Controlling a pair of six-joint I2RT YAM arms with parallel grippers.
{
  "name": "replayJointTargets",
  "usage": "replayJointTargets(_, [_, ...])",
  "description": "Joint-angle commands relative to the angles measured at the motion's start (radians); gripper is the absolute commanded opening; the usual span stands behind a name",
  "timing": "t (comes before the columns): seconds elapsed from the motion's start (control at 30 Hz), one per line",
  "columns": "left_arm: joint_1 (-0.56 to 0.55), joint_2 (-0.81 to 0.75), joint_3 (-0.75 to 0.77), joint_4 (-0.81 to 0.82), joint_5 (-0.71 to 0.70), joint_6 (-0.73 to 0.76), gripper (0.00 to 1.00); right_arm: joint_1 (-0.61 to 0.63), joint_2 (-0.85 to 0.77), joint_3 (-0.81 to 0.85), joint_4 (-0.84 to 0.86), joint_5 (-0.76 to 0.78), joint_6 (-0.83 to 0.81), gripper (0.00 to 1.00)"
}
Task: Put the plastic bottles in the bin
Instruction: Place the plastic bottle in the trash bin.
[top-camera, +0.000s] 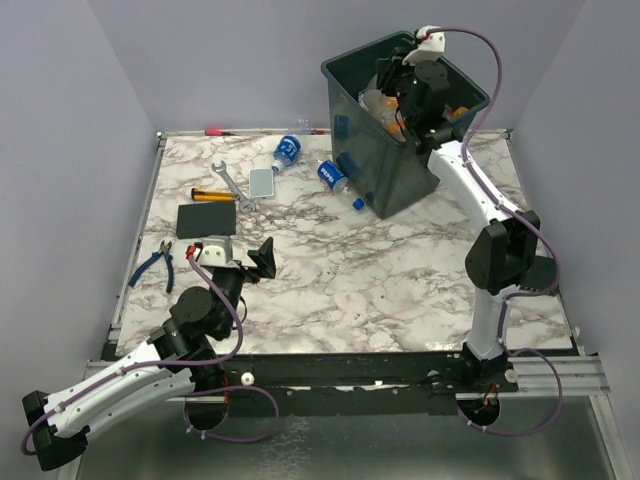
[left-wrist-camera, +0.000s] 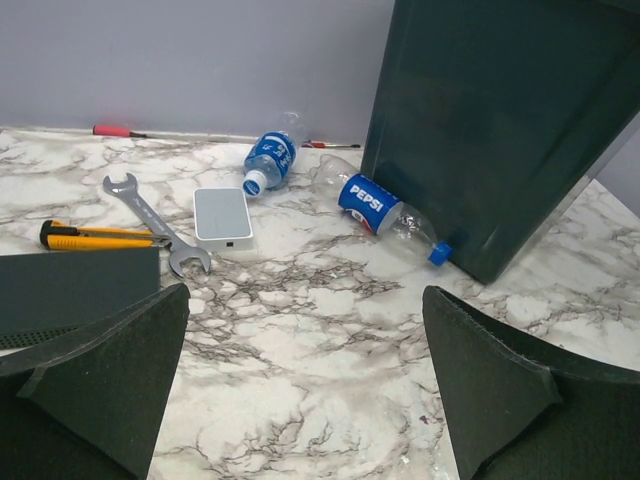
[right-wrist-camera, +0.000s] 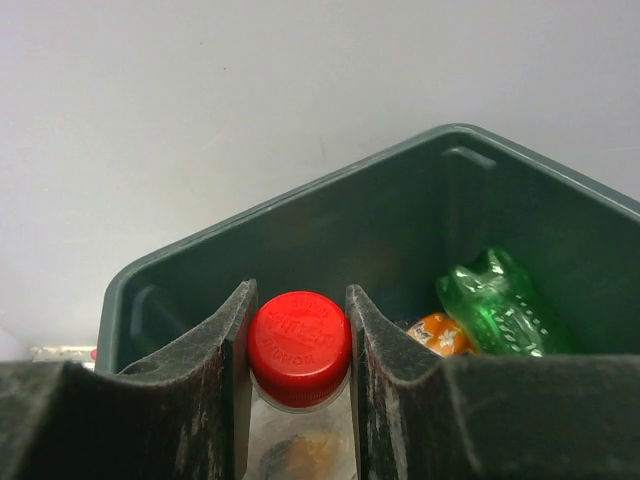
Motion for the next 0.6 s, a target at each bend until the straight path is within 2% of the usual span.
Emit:
replayJointTargets(0.0, [0.001, 0.007, 0.005, 0.005, 0.027, 0.004, 0.99, -0.041, -0.057, -0.078, -0.038, 0.090, -0.014, 0.00])
replayJointTargets(0.13, [0.002, 0.010, 0.006, 0.006, 0.033, 0.005, 0.99, -0.047, -0.156, -0.187, 0.159, 0.015, 0.026, 0.00])
replayJointTargets(0.23, [0.002, 0.008, 0.005, 0.005, 0.034, 0.005, 0.99, -0.052, -0.190, -0.179, 0.211, -0.008, 0.071, 0.00])
replayJointTargets(0.4, [0.001, 0.007, 0.003, 0.005, 0.032, 0.006, 0.99, -0.060, -0.199, -0.173, 0.286, 0.090, 0.062, 0.00])
replayJointTargets(0.57, [0.002, 0.006, 0.004, -0.001, 0.029, 0.005, 0.99, -0.098, -0.140, -0.178, 0.316, 0.218, 0.071, 0.00])
